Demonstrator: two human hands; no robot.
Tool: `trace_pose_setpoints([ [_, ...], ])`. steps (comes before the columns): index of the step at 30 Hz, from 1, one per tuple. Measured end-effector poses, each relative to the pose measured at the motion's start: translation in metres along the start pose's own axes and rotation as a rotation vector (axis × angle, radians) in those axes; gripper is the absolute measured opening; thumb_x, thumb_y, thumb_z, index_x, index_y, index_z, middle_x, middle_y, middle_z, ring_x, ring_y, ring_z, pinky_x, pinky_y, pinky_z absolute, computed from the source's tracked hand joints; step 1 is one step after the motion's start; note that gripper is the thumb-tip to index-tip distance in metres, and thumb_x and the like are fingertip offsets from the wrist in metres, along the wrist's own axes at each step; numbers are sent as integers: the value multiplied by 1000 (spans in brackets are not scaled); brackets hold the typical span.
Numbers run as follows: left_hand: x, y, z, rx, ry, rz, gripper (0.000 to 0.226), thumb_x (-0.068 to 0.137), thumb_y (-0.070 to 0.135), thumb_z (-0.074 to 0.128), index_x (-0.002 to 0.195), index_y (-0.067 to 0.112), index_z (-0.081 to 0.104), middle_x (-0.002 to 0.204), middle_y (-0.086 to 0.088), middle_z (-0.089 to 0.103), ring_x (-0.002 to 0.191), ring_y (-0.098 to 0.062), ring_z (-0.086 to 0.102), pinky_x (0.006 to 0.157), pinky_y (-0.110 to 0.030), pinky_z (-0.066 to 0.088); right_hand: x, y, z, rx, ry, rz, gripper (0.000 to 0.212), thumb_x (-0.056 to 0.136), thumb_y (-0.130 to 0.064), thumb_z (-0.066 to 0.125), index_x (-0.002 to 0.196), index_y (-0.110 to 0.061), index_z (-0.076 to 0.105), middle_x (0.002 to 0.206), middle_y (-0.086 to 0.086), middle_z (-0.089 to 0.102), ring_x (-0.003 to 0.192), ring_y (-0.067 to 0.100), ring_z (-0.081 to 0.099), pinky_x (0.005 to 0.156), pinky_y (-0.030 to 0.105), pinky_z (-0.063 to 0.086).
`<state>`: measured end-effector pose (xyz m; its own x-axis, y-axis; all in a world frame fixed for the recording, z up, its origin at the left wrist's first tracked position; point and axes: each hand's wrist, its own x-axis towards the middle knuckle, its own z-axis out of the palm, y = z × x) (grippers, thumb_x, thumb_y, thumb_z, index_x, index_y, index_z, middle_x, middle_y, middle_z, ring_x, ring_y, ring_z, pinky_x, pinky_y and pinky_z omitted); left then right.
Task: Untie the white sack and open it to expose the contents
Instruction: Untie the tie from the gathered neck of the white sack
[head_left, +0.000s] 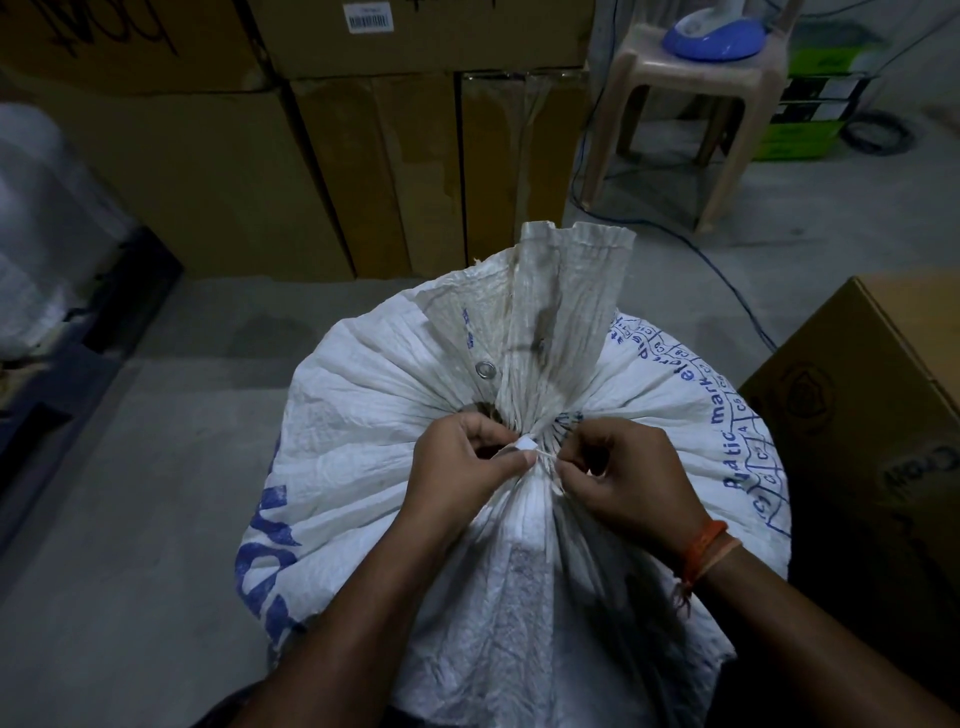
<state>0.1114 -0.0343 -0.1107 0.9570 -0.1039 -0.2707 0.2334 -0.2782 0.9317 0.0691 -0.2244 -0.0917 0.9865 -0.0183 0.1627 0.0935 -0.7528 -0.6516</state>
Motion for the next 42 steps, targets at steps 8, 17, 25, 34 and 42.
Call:
trace_pose_setpoints([
  [8,-2,2,1,36,-17,27,26,63,30,92,80,17,77,81,-4,82,84,-23,81,86,-52,65,2,-1,17,22,32,-58,10,73,-18,78,69,-18,69,64,-5,64,61,11,57,58,28,44],
  [17,-5,5,2,14,6,39,22,65,29,93,78,20,78,81,-2,83,84,-22,81,87,-53,65,-4,-4,13,103,31,1,16,78,-28,80,73,-20,67,61,-5,64,59,8,58,56,16,41],
  [25,-46,8,17,30,36,95,21,70,29,90,77,17,75,75,-1,81,76,-23,80,75,-45,63,-7,-17,1,1105,-45,726,24,94,-12,64,73,-1,66,57,9,66,46,12,59,43,18,45],
  [34,-94,-10,23,-38,39,116,19,85,9,84,103,14,83,93,4,85,93,-7,80,88,-29,62,-42,-29,-2,1222,-71,842,17,90,-8,71,76,-2,63,50,3,57,36,6,49,34,14,37],
  [42,-113,0,27,-234,127,22,5,92,13,78,93,13,83,87,-1,84,79,-12,77,75,-30,60,-42,-25,5,1120,-28,882,30,85,-10,75,61,-11,58,43,0,47,33,9,39,35,13,25],
])
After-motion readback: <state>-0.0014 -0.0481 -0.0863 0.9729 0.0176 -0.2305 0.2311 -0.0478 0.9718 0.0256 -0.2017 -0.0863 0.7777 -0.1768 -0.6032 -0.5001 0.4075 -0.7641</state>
